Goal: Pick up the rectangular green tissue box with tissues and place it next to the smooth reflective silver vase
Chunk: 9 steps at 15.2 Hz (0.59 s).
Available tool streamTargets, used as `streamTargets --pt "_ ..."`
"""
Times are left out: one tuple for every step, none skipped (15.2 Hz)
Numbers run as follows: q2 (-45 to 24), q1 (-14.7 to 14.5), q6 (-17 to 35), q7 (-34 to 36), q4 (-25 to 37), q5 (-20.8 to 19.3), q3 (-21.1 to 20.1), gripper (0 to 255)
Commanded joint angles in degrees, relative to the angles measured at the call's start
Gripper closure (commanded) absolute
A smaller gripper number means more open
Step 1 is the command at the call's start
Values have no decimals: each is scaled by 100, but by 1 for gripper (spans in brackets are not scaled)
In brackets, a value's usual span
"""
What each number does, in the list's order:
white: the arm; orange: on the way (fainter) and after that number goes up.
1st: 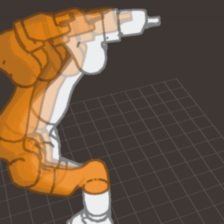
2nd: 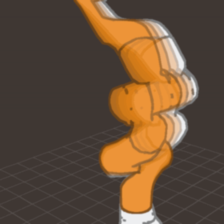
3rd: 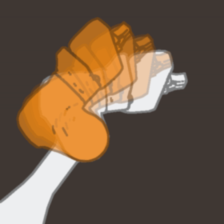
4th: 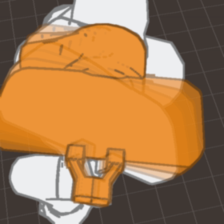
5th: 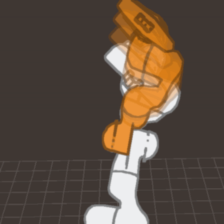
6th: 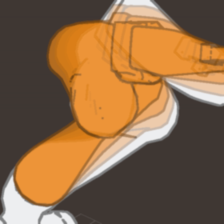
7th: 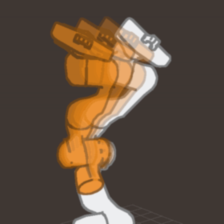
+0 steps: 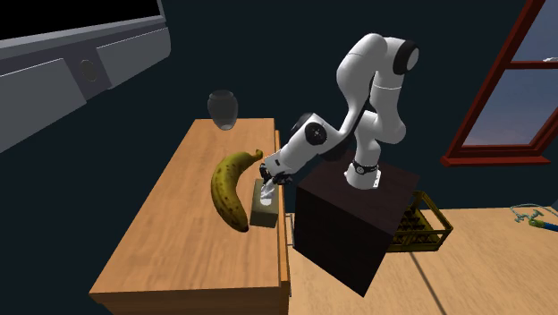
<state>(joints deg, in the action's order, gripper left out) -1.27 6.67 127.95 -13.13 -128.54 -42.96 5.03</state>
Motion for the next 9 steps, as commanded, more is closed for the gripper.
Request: streamTargets --pt "91 -7 -109 -97 41 65 -8 255" --pt "135 -11 -166 -147 67 96 -12 255" --pt "177 -15 -224 -196 94 127 -17 255" --pt "219 -20 -281 -244 122 158 -21 255" --pt "259 -24 -340 -292 152 187 -25 255" --pt "298 -28 -398 -339 182 216 -29 255" --pt "336 -33 -457 -385 214 245 -33 255" --pt "373 -37 -515 -432 248 272 -37 255" --pt "408 -42 -575 -477 282 299 -41 255"
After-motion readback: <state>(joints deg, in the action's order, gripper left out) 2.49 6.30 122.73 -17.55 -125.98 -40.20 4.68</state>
